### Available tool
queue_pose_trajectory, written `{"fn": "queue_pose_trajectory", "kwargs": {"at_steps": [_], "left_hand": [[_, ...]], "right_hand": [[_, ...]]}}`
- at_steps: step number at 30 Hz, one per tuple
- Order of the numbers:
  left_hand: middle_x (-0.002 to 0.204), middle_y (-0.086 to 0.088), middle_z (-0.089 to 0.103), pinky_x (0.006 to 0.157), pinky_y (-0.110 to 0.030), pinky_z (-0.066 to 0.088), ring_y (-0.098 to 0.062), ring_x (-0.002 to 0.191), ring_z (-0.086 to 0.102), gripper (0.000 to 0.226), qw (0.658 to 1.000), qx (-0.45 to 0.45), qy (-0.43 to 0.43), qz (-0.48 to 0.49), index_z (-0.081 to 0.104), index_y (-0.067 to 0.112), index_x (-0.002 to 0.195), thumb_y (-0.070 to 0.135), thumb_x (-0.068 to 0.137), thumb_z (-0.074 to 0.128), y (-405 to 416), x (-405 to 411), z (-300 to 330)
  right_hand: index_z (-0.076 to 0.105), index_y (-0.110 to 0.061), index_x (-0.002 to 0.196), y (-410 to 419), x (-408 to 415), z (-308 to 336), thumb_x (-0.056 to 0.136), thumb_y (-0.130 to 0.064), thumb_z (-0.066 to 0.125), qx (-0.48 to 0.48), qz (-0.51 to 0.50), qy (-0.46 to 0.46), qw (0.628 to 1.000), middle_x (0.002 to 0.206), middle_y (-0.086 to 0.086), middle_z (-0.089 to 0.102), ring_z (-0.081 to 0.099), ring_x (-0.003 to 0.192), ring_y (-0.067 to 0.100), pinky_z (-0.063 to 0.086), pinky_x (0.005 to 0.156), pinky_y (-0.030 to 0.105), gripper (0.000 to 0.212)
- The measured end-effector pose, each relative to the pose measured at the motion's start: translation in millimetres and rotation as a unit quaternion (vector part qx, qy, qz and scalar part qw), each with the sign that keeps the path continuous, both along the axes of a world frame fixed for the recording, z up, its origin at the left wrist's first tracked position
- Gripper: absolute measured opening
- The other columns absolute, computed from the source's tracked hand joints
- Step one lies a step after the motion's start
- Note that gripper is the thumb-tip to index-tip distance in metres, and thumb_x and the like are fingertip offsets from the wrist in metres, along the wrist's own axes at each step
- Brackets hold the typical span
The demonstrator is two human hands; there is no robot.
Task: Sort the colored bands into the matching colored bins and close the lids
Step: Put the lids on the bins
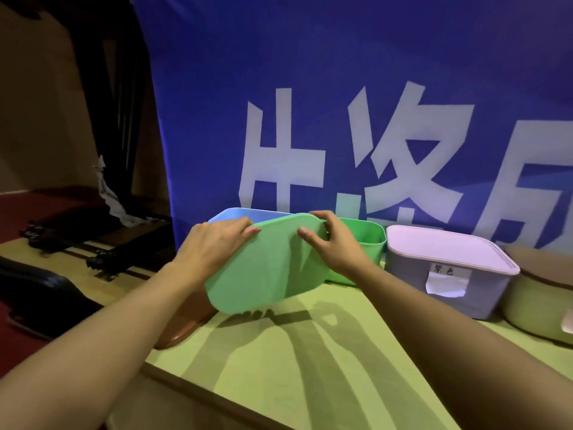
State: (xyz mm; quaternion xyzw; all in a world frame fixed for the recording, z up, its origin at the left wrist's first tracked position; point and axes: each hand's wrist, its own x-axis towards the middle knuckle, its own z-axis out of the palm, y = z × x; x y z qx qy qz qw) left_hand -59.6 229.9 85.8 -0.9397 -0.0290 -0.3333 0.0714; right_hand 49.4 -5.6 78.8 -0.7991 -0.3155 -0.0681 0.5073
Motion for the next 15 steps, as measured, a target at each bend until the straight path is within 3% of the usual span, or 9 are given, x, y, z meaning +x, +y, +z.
{"fn": "queue_pose_trajectory", "kwargs": {"at_steps": [3,7,11,15], "left_hand": [[0.106,0.001,0.072,0.073,-0.042,0.05,-0.033,0.094,0.067,0.053,0.998,-0.064,-0.014,-0.014,0.057,0.028,0.116,0.065,0.098,0.024,-18.6,16.0,8.7],[0.141,-0.003,0.053,0.089,-0.047,0.048,-0.032,0.121,0.058,0.052,0.968,-0.251,-0.021,-0.003,0.04,0.027,0.141,0.06,0.102,0.041,-39.1,52.3,3.8],[0.15,-0.007,0.039,0.106,-0.05,0.044,-0.032,0.134,0.047,0.069,0.898,-0.43,-0.069,-0.054,0.025,0.025,0.15,0.052,0.097,0.061,-58.8,92.4,-5.8],[0.15,-0.007,0.034,0.109,-0.047,0.041,-0.029,0.136,0.042,0.073,0.882,-0.455,-0.068,-0.1,0.023,0.025,0.151,0.037,0.096,0.069,-81.4,133.5,-8.1]], "right_hand": [[0.058,-0.023,0.123,-18.8,11.5,6.3,0.095,-0.036,0.07,0.026,0.012,0.053,0.998,0.114,-0.003,0.066,0.065,0.105,0.017,0.057,0.086,0.032,0.033],[0.055,-0.02,0.126,-41.6,32.1,12.8,0.1,-0.033,0.063,0.077,-0.013,0.107,0.991,0.114,0.002,0.067,0.066,0.094,0.012,0.056,0.073,0.026,0.03],[0.05,-0.019,0.134,-59.6,72.9,18.7,0.101,-0.034,0.061,0.145,-0.077,0.133,0.977,0.125,0.01,0.064,0.067,0.1,0.021,0.059,0.087,0.043,0.038],[0.04,-0.023,0.137,-74.9,111.2,26.9,0.1,-0.032,0.064,0.186,-0.139,0.16,0.959,0.127,0.01,0.059,0.066,0.107,0.029,0.058,0.094,0.052,0.045]]}}
